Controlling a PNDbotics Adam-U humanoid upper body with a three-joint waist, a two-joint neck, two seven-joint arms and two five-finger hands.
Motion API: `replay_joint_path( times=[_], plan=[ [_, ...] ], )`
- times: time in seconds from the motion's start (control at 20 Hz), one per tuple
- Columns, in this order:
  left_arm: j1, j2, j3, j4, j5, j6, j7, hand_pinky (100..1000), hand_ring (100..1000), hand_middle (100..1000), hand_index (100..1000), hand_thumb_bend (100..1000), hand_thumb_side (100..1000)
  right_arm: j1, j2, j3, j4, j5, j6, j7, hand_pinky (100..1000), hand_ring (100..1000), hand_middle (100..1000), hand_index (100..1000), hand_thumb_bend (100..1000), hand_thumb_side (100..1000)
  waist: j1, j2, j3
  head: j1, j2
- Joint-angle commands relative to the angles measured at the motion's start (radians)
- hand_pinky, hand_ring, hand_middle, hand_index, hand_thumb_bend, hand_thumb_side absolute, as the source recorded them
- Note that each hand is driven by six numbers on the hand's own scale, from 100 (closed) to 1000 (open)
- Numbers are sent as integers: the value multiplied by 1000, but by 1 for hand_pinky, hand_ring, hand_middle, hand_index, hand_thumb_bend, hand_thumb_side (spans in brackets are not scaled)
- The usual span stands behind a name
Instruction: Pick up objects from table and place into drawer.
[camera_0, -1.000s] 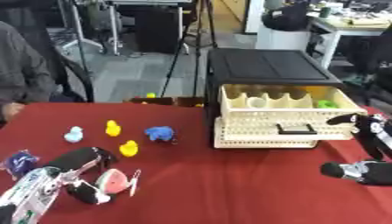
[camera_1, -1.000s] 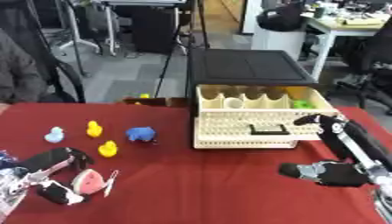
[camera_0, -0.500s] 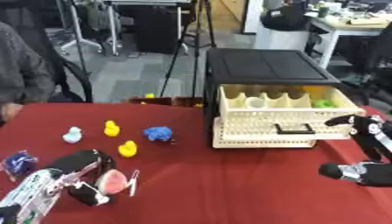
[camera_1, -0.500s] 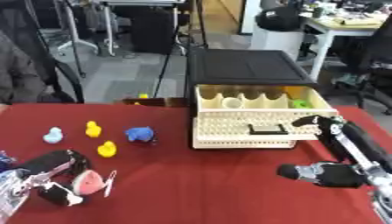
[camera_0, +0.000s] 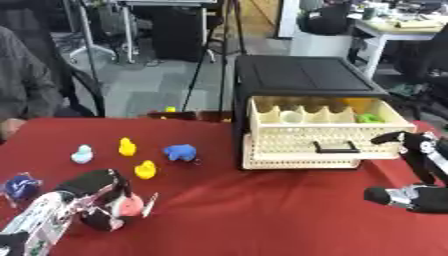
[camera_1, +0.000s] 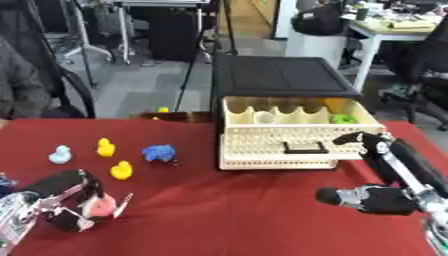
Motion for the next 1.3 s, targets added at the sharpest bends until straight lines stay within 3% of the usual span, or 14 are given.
replay_joint_path(
  times=[0.05, 0.35, 0.45, 0.6, 0.8, 1.1, 1.3],
  plan=[
    [-12, 18, 1, 9, -20, -5, -12, 545, 459, 443, 639, 457, 182, -10, -21, -5, -20, -2, 1, 0, 100, 100, 100, 772, 1000, 800, 0, -9, -1, -3, 5],
    [-14, 20, 0, 13, -32, -14, -24, 526, 442, 430, 637, 446, 162, -11, -21, -5, -21, -2, 2, 0, 100, 100, 100, 771, 1000, 801, 1, -9, -1, -4, 5],
    [-16, 20, -2, 18, -40, -12, -27, 494, 416, 407, 615, 395, 106, -11, -21, -5, -22, -1, 2, 1, 100, 100, 100, 771, 1000, 802, 1, -9, -1, -4, 5],
    [-17, 21, -3, 27, -52, -7, -26, 444, 376, 371, 575, 328, 100, -12, -22, -4, -22, -1, 3, 1, 100, 100, 100, 771, 1000, 803, 2, -10, -2, -5, 5],
    [-16, 21, 0, 31, -52, 6, -11, 349, 275, 260, 463, 230, 100, -13, -22, -4, -22, -1, 4, 1, 100, 100, 100, 770, 1000, 803, 2, -10, -2, -7, 5],
    [-14, 23, 6, 28, -33, 42, 38, 243, 136, 100, 299, 197, 100, -13, -21, -4, -22, -2, 5, 0, 100, 100, 100, 770, 1000, 804, 3, -11, -2, -10, 6],
    [-10, 30, 13, 4, -3, 63, 67, 234, 111, 100, 269, 207, 100, -13, -21, -4, -22, -1, 7, -1, 100, 100, 100, 769, 1000, 805, 2, -11, -2, -14, 6]
  ],
)
